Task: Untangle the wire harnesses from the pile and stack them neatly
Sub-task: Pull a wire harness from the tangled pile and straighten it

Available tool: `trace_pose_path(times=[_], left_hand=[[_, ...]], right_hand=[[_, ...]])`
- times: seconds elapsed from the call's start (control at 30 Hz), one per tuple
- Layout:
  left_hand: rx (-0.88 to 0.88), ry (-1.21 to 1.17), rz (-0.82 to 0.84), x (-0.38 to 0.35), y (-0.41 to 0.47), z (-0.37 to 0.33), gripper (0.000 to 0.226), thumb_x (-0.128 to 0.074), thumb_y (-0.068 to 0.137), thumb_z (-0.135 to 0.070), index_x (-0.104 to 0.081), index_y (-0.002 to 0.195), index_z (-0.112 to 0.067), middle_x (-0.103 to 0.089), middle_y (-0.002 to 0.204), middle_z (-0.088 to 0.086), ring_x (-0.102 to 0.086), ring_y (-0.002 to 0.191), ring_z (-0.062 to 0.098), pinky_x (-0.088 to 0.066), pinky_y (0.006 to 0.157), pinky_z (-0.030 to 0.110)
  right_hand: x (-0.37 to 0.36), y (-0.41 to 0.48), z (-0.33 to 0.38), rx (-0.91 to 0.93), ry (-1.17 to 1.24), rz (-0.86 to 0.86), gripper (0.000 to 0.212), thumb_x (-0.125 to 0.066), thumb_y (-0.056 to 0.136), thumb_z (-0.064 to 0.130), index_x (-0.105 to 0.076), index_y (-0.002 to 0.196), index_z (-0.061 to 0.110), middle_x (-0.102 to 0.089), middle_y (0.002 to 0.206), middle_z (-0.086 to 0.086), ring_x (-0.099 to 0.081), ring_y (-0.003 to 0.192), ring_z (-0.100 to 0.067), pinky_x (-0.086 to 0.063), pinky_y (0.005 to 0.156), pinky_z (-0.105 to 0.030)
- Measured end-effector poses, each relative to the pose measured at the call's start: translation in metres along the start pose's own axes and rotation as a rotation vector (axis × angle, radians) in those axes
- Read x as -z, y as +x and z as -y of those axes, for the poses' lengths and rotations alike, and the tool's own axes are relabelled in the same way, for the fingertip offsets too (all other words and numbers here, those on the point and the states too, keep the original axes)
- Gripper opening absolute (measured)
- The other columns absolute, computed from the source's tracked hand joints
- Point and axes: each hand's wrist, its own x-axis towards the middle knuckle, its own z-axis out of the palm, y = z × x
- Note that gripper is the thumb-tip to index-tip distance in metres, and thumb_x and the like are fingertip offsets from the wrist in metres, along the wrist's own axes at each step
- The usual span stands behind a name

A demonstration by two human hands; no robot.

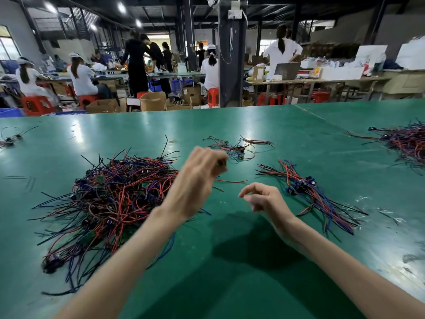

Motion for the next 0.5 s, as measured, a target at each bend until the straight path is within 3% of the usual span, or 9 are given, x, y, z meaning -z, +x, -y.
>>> trace_pose_path(times=[0.1, 0.2, 0.27, 0.4, 0.5], left_hand=[[-0.049, 0.003, 0.097, -0.028, -0.025, -0.009, 0.018, -0.057, 0.09, -0.015, -0.064, 0.102, -0.002, -0.064, 0.089, 0.008, -0.049, 0.084, 0.022, -0.044, 0.078, 0.033], [-0.051, 0.003, 0.119, -0.044, -0.041, -0.01, 0.022, -0.058, 0.089, -0.012, -0.052, 0.11, -0.013, -0.065, 0.09, 0.008, -0.048, 0.084, 0.02, -0.043, 0.077, 0.034], [-0.03, -0.006, 0.116, -0.049, -0.046, -0.009, 0.036, -0.067, 0.08, -0.004, -0.046, 0.108, -0.013, -0.064, 0.088, 0.01, -0.048, 0.084, 0.019, -0.042, 0.077, 0.033], [0.116, -0.101, 0.147, -0.05, -0.055, -0.006, 0.03, -0.072, 0.078, -0.004, -0.055, 0.102, 0.0, -0.06, 0.1, 0.01, -0.053, 0.084, 0.015, -0.045, 0.078, 0.029], [0.223, -0.136, 0.143, -0.052, -0.058, -0.006, 0.032, -0.072, 0.082, -0.01, -0.054, 0.106, -0.002, -0.055, 0.103, 0.005, -0.051, 0.078, 0.008, -0.045, 0.074, 0.023]], right_hand=[[0.0, -0.003, 0.01, -0.17, 0.31, 0.195, 0.03, -0.052, 0.089, 0.026, -0.07, 0.068, 0.016, -0.056, 0.061, -0.001, -0.047, 0.053, -0.012, -0.034, 0.052, -0.023], [-0.002, -0.004, 0.015, -0.234, 0.296, 0.251, 0.028, -0.06, 0.078, 0.042, -0.064, 0.073, 0.014, -0.057, 0.064, -0.003, -0.048, 0.052, -0.012, -0.036, 0.054, -0.024], [-0.002, -0.005, 0.014, -0.239, 0.267, 0.216, 0.026, -0.067, 0.072, 0.036, -0.064, 0.076, 0.01, -0.056, 0.064, -0.003, -0.049, 0.052, -0.011, -0.036, 0.053, -0.022], [-0.002, -0.007, 0.01, -0.258, 0.322, 0.165, 0.007, -0.065, 0.083, 0.011, -0.065, 0.079, 0.007, -0.059, 0.066, -0.004, -0.053, 0.053, -0.011, -0.045, 0.052, -0.021], [0.001, -0.005, 0.011, -0.278, 0.394, 0.097, 0.005, -0.061, 0.086, 0.002, -0.063, 0.082, 0.005, -0.063, 0.065, -0.003, -0.056, 0.052, -0.012, -0.052, 0.053, -0.023]])
